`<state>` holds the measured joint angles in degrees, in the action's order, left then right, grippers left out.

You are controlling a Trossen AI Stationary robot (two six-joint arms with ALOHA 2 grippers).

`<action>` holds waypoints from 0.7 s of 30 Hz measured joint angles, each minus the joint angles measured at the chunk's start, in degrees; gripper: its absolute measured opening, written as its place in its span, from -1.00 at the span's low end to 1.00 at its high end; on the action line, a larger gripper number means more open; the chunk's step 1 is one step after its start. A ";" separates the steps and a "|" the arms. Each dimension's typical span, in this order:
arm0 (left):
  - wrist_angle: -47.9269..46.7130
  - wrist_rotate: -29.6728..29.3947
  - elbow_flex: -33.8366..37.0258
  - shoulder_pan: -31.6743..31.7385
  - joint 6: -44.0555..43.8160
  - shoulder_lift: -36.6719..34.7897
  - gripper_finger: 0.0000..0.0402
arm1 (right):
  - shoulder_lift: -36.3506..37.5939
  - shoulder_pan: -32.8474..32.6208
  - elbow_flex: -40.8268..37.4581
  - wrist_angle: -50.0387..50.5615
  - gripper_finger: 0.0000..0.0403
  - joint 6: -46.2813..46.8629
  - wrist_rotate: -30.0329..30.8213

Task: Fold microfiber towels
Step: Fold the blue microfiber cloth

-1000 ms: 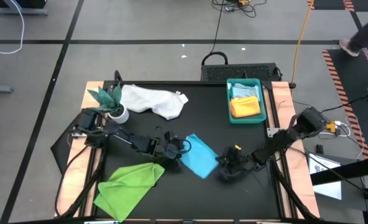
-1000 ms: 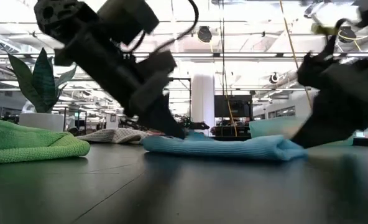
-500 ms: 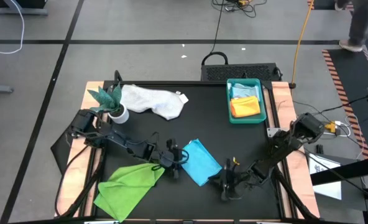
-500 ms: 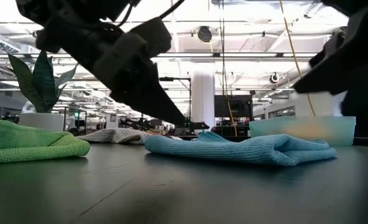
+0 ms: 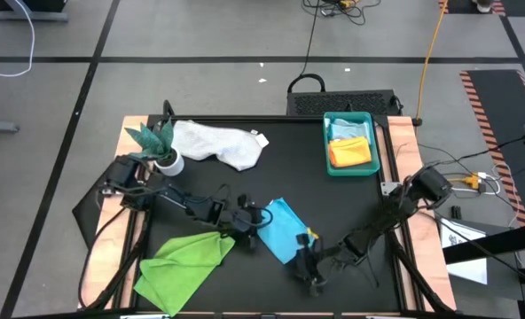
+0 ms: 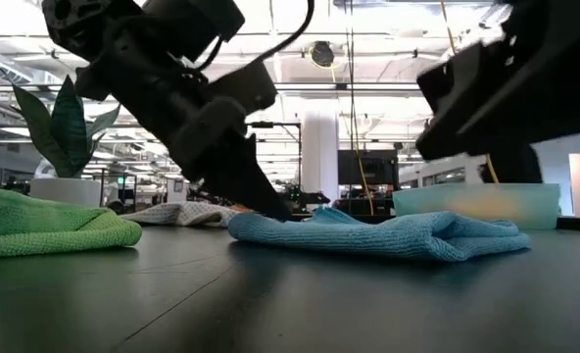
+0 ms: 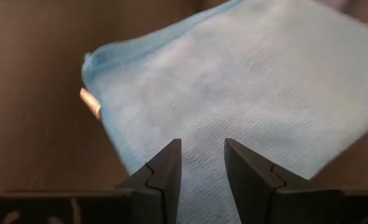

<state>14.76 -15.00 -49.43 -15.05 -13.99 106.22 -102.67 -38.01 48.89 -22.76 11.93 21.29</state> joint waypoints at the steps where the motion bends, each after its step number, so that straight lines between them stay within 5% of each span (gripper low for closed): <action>1: 0.61 -0.03 -0.01 -0.12 0.82 -0.12 -0.39 | -0.47 -0.05 1.46 1.38 -0.39 -0.51 -0.30; 11: -0.01 0.45 -0.04 -3.59 5.04 -2.41 -0.39 | -2.96 -1.22 8.83 17.87 -0.32 -6.14 -0.83; 21: -1.03 -2.50 0.00 -5.31 11.60 -1.91 -0.39 | -3.46 -0.90 9.92 21.59 -0.32 -9.63 -0.75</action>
<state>13.74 -17.50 -49.43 -20.36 -2.39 104.31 -106.13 -38.92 58.81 -1.17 2.30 20.53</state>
